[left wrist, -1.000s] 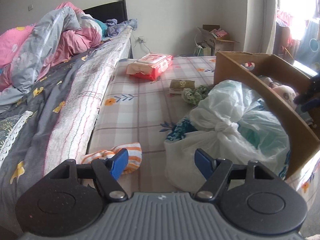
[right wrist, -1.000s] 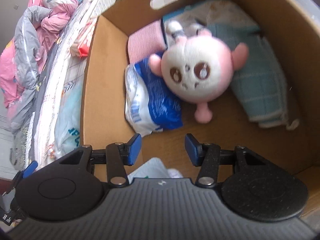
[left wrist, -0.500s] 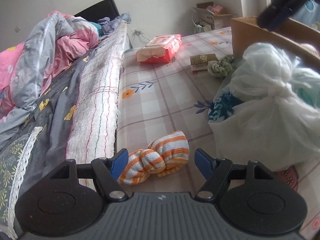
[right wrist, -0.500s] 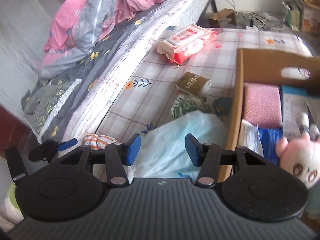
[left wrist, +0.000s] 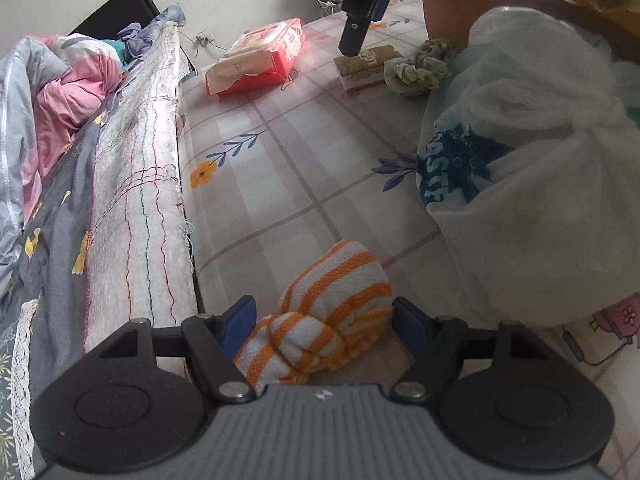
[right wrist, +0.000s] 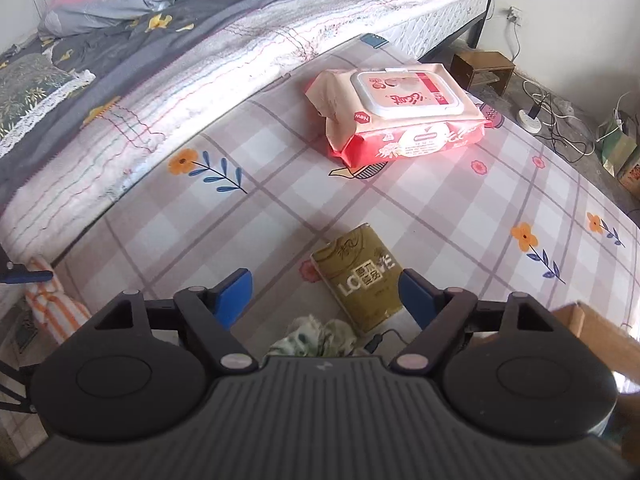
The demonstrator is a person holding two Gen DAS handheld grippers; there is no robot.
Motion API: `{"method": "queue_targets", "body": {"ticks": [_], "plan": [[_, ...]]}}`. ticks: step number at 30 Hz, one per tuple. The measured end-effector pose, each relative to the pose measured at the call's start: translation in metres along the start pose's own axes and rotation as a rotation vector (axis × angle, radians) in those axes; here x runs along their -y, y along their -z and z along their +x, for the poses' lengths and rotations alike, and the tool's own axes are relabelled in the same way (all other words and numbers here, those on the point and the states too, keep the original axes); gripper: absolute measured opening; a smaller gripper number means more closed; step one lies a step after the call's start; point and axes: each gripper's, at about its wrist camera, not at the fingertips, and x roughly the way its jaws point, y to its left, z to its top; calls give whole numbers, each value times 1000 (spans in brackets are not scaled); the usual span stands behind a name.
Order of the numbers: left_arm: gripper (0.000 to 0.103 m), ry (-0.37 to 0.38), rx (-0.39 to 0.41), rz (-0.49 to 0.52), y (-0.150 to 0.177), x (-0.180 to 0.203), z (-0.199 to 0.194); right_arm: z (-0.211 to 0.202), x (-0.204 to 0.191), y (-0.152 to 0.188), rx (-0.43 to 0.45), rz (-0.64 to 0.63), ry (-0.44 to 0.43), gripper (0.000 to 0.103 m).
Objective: Organize soft objects
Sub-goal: 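Grasp the orange-white striped towel with the left gripper while the right gripper approaches the gold tissue pack, then lift the striped towel with the left gripper while the right gripper grasps the gold tissue pack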
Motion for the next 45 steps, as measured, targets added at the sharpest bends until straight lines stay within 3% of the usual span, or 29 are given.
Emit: {"method": "queue_targets", "body": {"ticks": [5,9,12,18,20,22,25,29,34,35,37,38,45], "plan": [[68,0,-14,13,-4,-1,5,43,12,-8,-51,15,2,81],[56,-45,-16,11,-5,-1,5,58,13,-9,-86,41,6,78],[53,-51,-2,-12,-4,-3,0,60,10,-8,-88,37,43,67],[51,-85,45,-102,-5,-14,-20,40,10,-8,-30,86,27,50],[51,-91,70,-135,-6,-18,-31,27,11,-9,-3,104,19,33],[50,-101,98,-167,-7,-22,-42,12,12,-10,27,130,16,28],[50,-118,130,-206,-8,-23,-57,-12,15,-7,69,163,18,9],[50,-113,166,-254,-9,-24,-73,-48,21,2,140,211,2,8],[50,-95,183,-294,-10,-20,-81,-68,21,8,159,215,-15,15],[50,-94,182,-301,-11,-20,-80,-66,20,7,149,216,-15,25],[49,-88,180,-327,-14,-21,-75,-56,18,3,144,218,-19,62],[49,-81,177,-343,-16,-23,-71,-48,16,0,138,216,-14,72],[49,-31,141,-439,-27,-38,-44,31,14,-20,0,220,22,73]]}}
